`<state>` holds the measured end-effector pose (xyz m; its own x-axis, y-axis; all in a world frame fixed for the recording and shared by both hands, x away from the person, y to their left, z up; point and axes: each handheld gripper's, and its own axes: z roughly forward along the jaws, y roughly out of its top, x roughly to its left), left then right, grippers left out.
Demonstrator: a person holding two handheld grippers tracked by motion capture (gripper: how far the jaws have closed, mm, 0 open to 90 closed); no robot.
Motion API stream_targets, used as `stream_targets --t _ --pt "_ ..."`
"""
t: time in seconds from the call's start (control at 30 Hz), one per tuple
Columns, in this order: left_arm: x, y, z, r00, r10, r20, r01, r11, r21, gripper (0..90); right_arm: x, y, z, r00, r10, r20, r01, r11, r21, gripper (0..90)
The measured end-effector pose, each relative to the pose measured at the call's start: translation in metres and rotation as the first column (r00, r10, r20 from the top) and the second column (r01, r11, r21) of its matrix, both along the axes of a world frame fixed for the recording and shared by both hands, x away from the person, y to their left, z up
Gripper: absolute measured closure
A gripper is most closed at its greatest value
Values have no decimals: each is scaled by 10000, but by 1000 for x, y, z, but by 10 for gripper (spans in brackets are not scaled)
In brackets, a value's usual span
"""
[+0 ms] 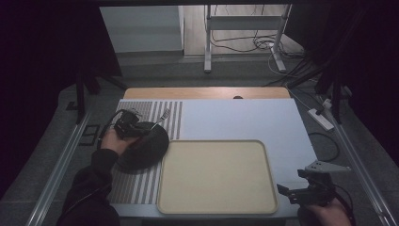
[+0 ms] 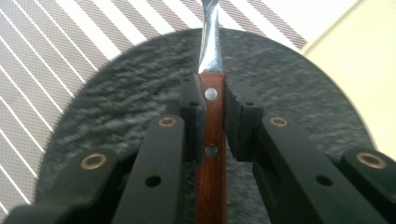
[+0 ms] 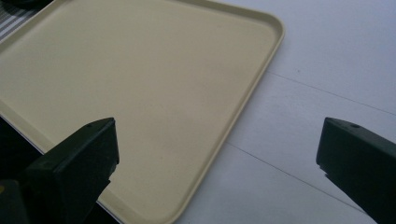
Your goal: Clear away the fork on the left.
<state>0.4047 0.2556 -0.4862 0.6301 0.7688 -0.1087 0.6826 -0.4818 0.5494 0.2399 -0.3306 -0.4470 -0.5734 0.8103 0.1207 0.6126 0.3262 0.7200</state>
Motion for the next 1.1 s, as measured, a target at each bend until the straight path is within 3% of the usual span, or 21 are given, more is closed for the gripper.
stream_targets --t 0.13,0.73,0.87,1.1 --pt "-13 -2 3 9999 129 -13 -129 9997 -193 779 0 0 0 10000 14 0 -14 10000 -14 0" --pt "-62 -12 3 9985 454 -302 -460 9988 -187 778 0 1 0 10000 18 10 -18 10000 -43 0" --pt "-83 -12 4 9976 586 -363 -596 9979 -270 778 0 1 0 10000 27 19 -26 10000 -50 0" --pt "-107 -15 6 9961 803 -377 -820 9955 -480 778 0 2 0 10000 82 43 -82 9999 -104 0"
